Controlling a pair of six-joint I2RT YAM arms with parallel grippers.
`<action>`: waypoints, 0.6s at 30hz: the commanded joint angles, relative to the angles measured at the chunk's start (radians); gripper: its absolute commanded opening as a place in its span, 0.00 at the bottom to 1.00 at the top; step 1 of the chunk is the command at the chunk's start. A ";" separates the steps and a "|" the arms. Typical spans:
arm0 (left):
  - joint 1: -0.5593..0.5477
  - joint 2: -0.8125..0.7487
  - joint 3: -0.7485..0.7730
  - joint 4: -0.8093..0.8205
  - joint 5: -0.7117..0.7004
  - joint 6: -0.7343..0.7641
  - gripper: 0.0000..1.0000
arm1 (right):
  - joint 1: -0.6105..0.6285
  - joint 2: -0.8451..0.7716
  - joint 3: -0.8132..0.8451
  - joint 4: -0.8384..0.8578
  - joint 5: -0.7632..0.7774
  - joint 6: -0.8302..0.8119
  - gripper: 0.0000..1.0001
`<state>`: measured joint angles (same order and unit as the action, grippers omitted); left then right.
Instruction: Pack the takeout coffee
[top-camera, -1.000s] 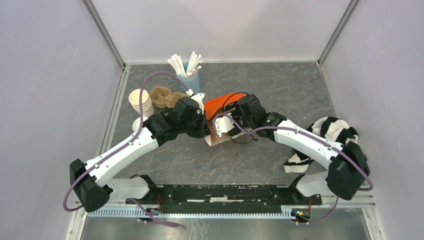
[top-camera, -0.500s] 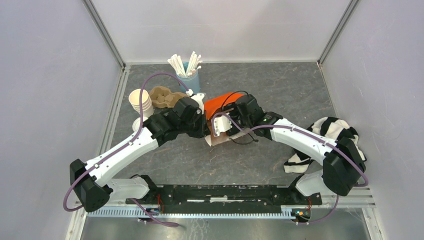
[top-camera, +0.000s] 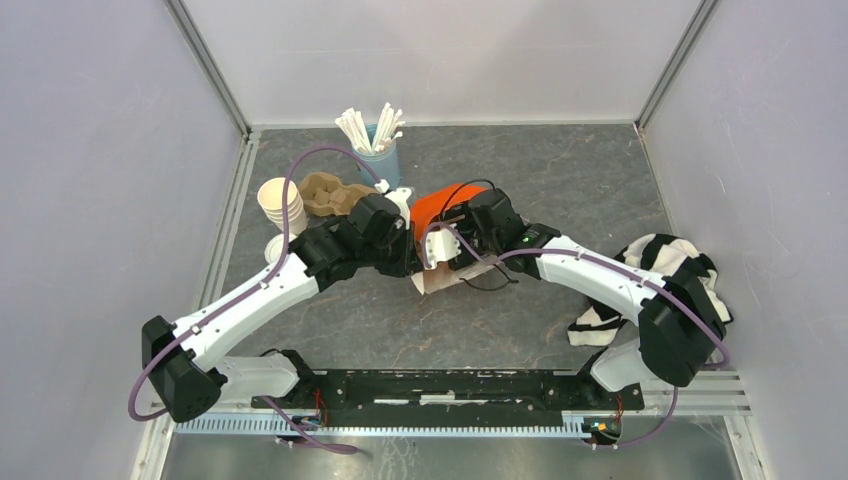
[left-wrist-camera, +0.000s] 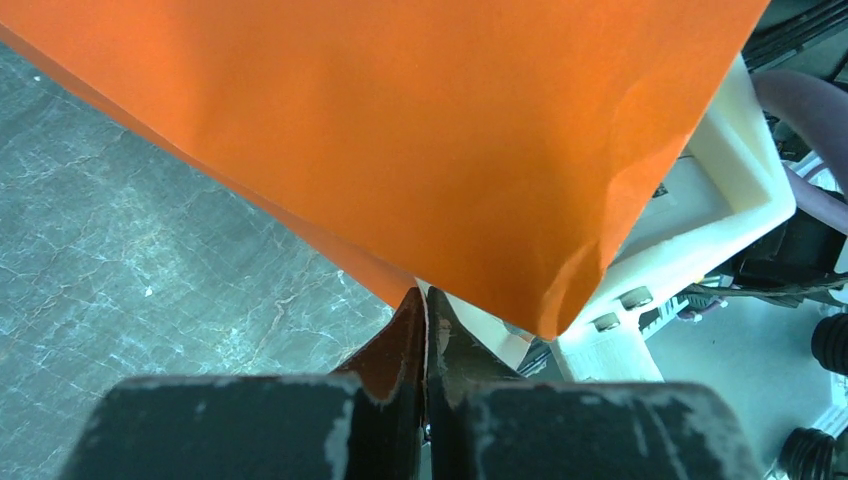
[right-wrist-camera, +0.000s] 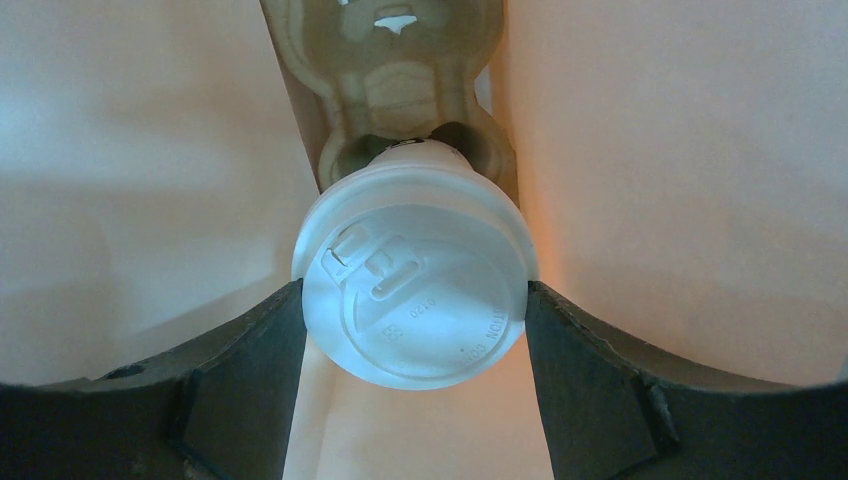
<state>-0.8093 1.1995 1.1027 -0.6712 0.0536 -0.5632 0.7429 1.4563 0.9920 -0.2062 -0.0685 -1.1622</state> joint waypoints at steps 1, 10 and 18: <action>-0.002 0.001 0.050 0.010 0.064 -0.005 0.06 | -0.005 -0.024 0.011 0.019 -0.028 0.044 0.27; -0.002 0.007 0.089 -0.010 0.129 -0.029 0.06 | -0.004 -0.096 -0.047 0.023 -0.045 0.108 0.27; -0.002 0.004 0.098 -0.014 0.226 -0.072 0.06 | 0.005 -0.175 -0.058 -0.053 -0.077 0.177 0.28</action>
<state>-0.8093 1.2045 1.1667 -0.6857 0.1963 -0.5762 0.7437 1.3388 0.9379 -0.2508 -0.1024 -1.0454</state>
